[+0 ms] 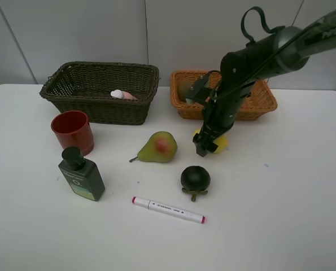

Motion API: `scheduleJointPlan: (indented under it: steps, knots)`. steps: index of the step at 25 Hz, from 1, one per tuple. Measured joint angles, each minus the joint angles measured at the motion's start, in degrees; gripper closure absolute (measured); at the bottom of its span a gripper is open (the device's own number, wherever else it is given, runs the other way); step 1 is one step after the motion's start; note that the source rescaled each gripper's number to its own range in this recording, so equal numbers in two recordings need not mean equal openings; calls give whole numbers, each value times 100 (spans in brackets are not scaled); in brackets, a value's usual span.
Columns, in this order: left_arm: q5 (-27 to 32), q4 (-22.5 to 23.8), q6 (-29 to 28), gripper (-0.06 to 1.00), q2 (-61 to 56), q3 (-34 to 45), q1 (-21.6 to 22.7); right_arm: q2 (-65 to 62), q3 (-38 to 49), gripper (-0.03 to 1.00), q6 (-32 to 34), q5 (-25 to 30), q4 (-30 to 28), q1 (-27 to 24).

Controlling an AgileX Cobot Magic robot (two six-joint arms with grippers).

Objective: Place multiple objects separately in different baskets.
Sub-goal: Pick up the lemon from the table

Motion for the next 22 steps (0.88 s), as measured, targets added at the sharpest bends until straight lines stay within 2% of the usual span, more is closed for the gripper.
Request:
scheduleJointPlan:
  steps: [20,22]
  knots:
    - [0,0,0,-6,0,0,0,0,-4,-1,0,-46,12,0]
    - [0,0,0,-6,0,0,0,0,-4,2,0,-9,12,0]
